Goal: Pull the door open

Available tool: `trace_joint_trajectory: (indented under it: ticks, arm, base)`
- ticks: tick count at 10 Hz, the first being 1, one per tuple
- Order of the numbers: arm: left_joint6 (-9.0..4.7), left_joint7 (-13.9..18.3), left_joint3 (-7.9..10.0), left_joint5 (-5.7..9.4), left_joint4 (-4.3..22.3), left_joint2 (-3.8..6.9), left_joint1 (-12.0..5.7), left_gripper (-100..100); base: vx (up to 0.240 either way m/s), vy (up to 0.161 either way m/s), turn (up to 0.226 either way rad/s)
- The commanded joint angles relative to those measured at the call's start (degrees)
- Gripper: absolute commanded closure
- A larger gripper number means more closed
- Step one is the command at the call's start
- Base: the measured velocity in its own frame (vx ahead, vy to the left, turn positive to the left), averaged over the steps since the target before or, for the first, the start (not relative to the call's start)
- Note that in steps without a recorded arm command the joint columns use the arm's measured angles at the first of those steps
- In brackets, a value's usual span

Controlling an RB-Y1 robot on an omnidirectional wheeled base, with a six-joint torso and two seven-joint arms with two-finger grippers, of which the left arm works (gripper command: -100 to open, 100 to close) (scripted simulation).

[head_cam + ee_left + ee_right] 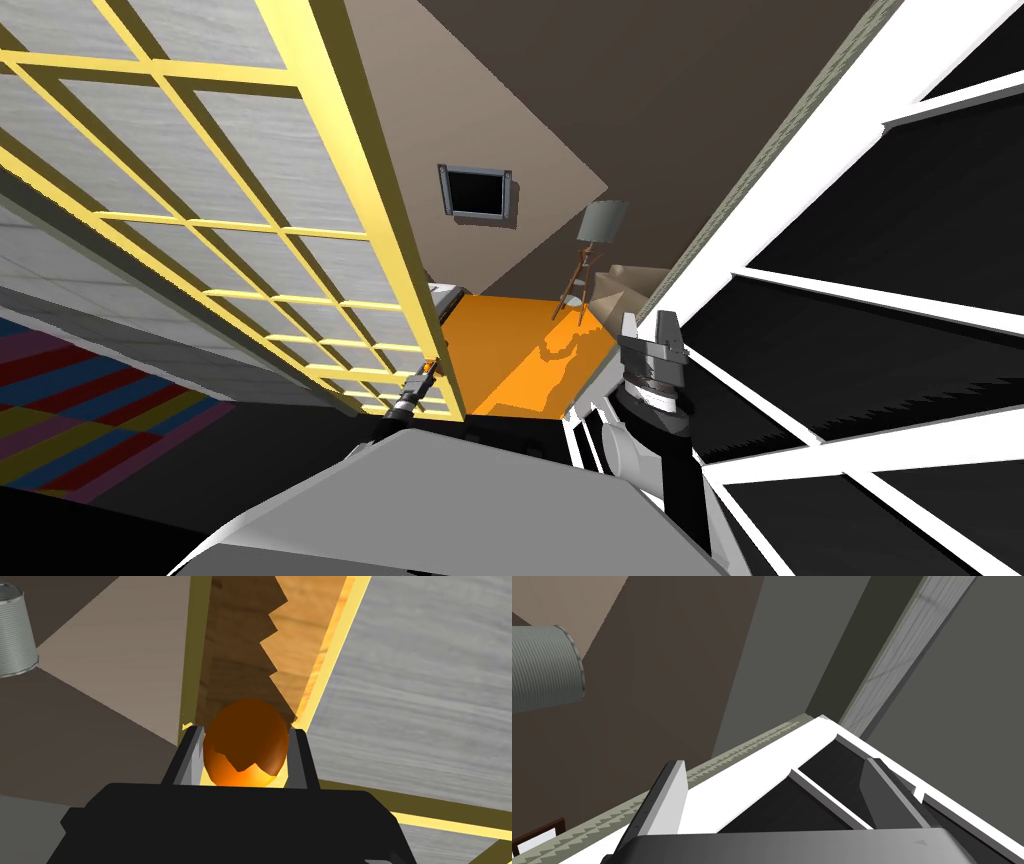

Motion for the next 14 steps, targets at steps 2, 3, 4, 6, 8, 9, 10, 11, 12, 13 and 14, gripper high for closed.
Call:
trace_joint_trajectory:
  ticks: [2,3,4,6,8,9,10,11,12,13,14]
  arm:
    - [0.11,4.54,-1.24,1.31,0.3,-0.12,-0.38,100]
    - [0.11,5.17,-1.24,1.31,0.3,-0.12,-0.38,100]
    - [0.17,7.18,-1.69,1.93,0.4,-0.08,-0.59,100]
    - [0.24,9.31,-2.14,2.54,0.5,-0.04,-0.79,100]
    - [0.38,12.82,-3.15,3.91,0.73,0.06,-1.25,100]
    - [0.38,13.65,-3.15,3.91,0.73,0.06,-1.25,100]
    - [0.46,15.67,-3.71,4.68,0.86,0.11,-1.5,100]
    - [0.46,15.93,-3.71,4.68,0.86,0.11,-1.5,100]
    - [0.54,18.21,-4.28,5.44,0.99,0.17,-1.76,100]
    - [0.62,19.69,-4.84,6.21,1.12,0.22,-2.01,100]
    - [0.62,20.49,-4.84,6.21,1.12,0.22,-2.01,100]
  base:
    - [-0.055,0.004,-0.018]
    - [-0.038,0.007,-0.006]
    - [-0.036,0.009,-0.011]
    - [-0.04,0.013,-0.018]
    - [-0.049,0.003,-0.02]
    - [-0.038,0.004,-0.009]
    - [-0.035,0.011,-0.015]
    - [-0.032,0.01,-0.008]
    - [-0.042,0.008,-0.009]
    - [-0.058,0.011,-0.022]
    - [-0.043,0.008,-0.02]
